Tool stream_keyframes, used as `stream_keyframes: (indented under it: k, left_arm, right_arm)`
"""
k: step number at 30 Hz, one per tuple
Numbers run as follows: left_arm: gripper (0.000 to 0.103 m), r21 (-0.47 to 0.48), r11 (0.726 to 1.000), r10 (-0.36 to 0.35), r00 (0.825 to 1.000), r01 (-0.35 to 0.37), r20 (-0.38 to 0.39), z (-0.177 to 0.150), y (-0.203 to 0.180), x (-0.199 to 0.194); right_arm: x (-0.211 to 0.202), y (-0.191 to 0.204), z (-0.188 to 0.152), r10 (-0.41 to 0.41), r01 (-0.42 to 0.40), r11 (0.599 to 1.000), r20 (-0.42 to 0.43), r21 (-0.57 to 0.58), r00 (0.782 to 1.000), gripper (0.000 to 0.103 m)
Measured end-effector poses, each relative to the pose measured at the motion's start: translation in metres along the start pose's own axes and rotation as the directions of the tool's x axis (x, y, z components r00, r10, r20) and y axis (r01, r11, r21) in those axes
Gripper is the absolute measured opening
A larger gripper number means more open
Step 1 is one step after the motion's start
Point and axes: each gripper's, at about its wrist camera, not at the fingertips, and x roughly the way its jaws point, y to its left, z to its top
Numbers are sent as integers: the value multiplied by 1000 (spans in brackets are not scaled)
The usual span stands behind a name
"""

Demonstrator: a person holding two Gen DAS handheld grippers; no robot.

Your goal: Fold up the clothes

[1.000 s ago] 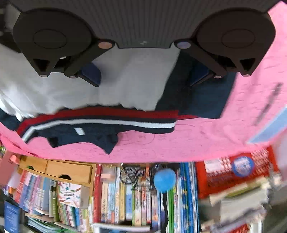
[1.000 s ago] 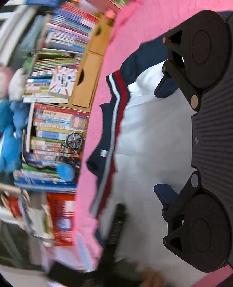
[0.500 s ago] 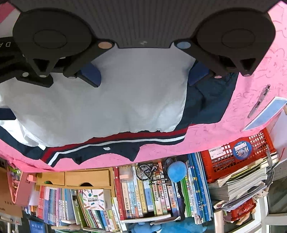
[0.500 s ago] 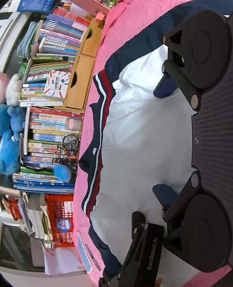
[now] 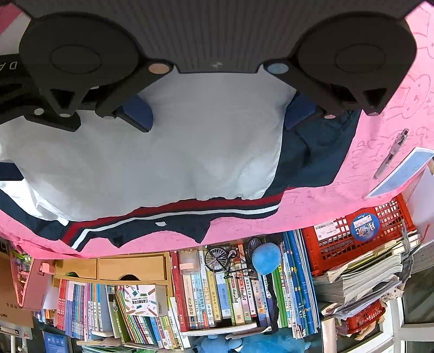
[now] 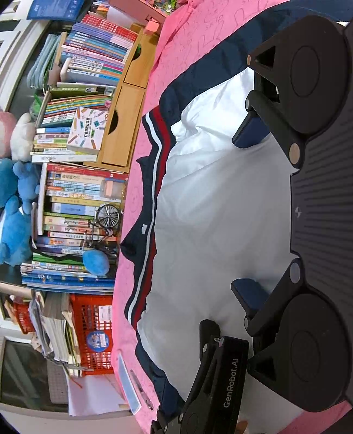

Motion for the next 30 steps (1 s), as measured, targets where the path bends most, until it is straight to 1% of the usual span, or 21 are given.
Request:
stream_keyframes:
  k: [5, 8, 10, 11, 12, 15, 18, 21, 24, 27, 28, 30]
  left_arm:
    - [103, 1, 1000, 1, 1000, -1, 0, -1, -1, 0]
    - [103, 0, 1000, -2, 1000, 2, 0, -1, 0, 0]
    - [103, -1, 1000, -3, 1000, 3, 0, -1, 1, 0]
    - [103, -1, 1000, -3, 1000, 3, 0, -1, 0, 0]
    - [103, -1, 1000, -3, 1000, 3, 0, -1, 0, 0]
    - [103, -2, 1000, -5, 1000, 5, 0, -1, 0, 0]
    - [103, -3, 1000, -8, 1000, 8, -1, -1, 1, 0]
    - [103, -5, 1000, -12, 1000, 12, -1, -1, 1, 1]
    - [103, -7, 1000, -14, 1000, 14, -1, -2, 2, 1]
    - [103, -5, 1000, -17, 1000, 17, 3, -3, 3, -2]
    - [103, -8, 1000, -16, 1000, 16, 6, -4, 6, -5]
    - [103, -25, 1000, -6, 1000, 6, 14, -8, 15, -13]
  right_arm:
    - [0, -3, 0, 4, -4, 1000, 0, -1, 1000, 103]
    - [-10, 1, -1, -17, 16, 998, 17, 57, 1000, 103]
    - [-23, 6, -4, 26, -31, 997, 56, 74, 998, 103]
    - [-27, 9, -6, 51, -55, 996, 60, 67, 997, 103]
    - [-29, 13, -8, 54, -57, 997, 58, 53, 997, 103]
    - [-32, 19, -15, 23, -23, 1000, 58, 4, 998, 103]
    - [-36, 5, -21, 33, -37, 998, 58, 58, 998, 103]
    - [-44, -24, -29, 16, -24, 987, 55, 161, 998, 103]
    - [-50, -57, -42, -52, 36, 968, 57, 247, 997, 103]
    - [-61, -85, -54, -88, 56, 951, 90, 305, 992, 103]
    - [-63, -90, -57, -99, 68, 950, 89, 306, 991, 103]
    - [-59, -92, -62, -118, 97, 960, 64, 261, 991, 103]
